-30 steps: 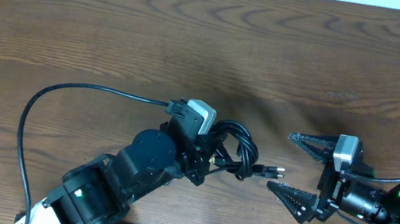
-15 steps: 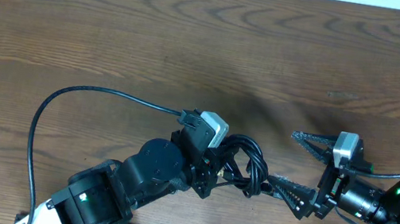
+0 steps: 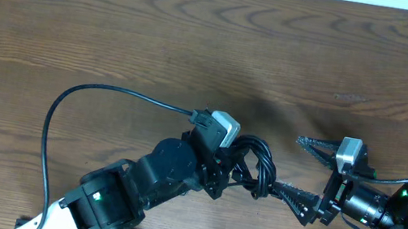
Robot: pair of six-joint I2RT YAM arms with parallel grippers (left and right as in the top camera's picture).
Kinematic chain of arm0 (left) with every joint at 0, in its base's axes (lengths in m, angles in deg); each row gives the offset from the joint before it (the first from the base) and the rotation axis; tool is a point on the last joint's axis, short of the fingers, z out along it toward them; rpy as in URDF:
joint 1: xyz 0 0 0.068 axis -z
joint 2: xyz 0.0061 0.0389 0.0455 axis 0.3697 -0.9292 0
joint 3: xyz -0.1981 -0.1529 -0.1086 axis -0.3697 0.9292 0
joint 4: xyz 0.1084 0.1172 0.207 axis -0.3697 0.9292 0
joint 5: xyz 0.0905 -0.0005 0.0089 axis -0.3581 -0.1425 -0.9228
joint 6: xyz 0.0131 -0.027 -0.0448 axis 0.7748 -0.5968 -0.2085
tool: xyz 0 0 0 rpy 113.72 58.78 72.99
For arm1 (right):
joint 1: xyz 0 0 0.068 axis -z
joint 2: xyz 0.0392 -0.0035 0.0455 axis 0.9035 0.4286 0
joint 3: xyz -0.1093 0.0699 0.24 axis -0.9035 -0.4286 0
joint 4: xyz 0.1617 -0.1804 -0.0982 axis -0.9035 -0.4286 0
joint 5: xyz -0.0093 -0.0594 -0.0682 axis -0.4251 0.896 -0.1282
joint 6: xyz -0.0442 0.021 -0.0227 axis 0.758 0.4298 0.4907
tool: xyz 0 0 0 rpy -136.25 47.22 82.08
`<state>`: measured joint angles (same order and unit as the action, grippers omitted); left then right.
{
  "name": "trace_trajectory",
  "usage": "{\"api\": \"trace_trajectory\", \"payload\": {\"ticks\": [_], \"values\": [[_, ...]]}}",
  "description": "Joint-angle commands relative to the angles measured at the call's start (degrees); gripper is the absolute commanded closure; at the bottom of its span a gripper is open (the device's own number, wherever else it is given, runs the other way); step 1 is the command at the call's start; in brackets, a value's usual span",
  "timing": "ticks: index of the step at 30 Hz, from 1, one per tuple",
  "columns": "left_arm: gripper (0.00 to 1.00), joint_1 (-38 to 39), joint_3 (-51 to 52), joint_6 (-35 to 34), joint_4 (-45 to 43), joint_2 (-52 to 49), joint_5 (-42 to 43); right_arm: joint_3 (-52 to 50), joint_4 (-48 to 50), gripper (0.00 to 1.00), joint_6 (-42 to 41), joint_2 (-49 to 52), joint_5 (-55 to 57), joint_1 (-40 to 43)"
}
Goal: Untangle cables
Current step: 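Move the right gripper toward the held bundle and open it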
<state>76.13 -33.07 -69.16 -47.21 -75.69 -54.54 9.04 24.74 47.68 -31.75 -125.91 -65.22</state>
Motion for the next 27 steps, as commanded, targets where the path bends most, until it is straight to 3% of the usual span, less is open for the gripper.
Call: {"api": "trace_trajectory", "payload": {"ticks": [1, 10, 27], "values": [[0.93, 0.3, -0.7, -1.0, -1.2, -0.6, 1.0, 1.2, -0.1, 0.01, 1.4, -0.2, 0.4, -0.4], [0.93, 0.3, -0.7, -1.0, -2.6, -0.6, 0.3, 1.2, -1.1, 0.01, 3.1, -0.2, 0.7, -0.4], [0.93, 2.2, -0.7, 0.2, -4.5, -1.1, 11.2, 1.2, -3.4, 0.01, 2.1, -0.2, 8.7, -0.4]]}}
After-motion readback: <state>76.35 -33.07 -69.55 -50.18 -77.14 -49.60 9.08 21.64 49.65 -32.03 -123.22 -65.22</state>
